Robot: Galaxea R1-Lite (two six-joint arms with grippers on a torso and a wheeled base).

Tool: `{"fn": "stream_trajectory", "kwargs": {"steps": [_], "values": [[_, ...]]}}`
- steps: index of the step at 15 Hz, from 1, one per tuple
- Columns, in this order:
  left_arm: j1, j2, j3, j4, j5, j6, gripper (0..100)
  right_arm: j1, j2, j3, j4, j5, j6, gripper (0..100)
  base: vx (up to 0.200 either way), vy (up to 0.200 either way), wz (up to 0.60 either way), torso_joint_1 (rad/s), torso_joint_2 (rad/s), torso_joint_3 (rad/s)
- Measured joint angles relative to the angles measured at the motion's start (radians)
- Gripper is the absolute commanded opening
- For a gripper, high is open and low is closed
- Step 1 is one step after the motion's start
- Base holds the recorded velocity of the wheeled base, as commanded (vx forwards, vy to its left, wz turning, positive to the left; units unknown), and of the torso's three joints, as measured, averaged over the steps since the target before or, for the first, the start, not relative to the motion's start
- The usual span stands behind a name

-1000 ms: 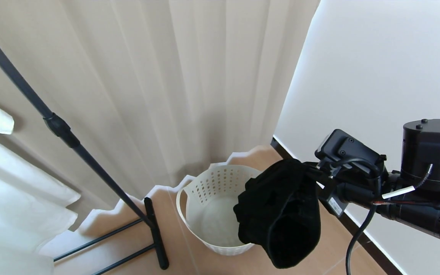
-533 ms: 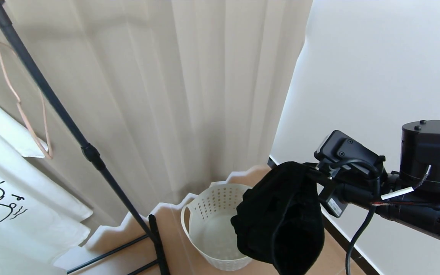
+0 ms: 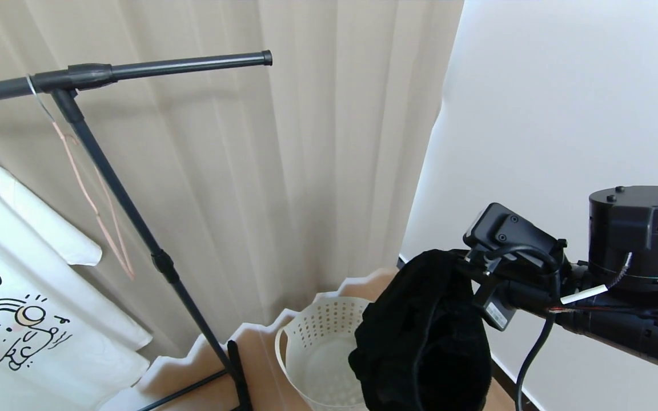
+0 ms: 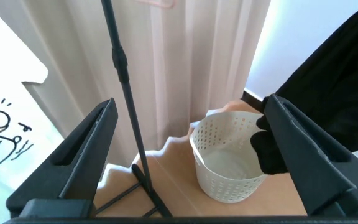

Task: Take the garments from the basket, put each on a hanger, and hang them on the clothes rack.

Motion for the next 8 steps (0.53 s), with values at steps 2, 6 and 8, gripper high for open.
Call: {"fn": "stream_trajectory", "kwargs": {"steps": [2, 6, 8], "values": [[0.000, 0.000, 0.000, -0.001, 0.000, -0.001, 100, 0.001, 0.001, 0.002, 0.000, 0.000, -0.010, 0, 0.000, 0.000, 0.00, 0.259, -0.60, -0.237], [0.000, 0.000, 0.000, 0.000, 0.000, -0.001, 100, 0.001, 0.002, 0.009, -0.001, 0.001, -0.016, 0, 0.000, 0.000, 0.00, 0.196, -0.46, -0.174], [0.000, 0.000, 0.000, -0.001, 0.000, -0.001, 100, 0.001, 0.003, 0.016, 0.000, 0.001, -0.017, 0, 0.000, 0.000, 0.00, 0.144, -0.32, -0.059]]}}
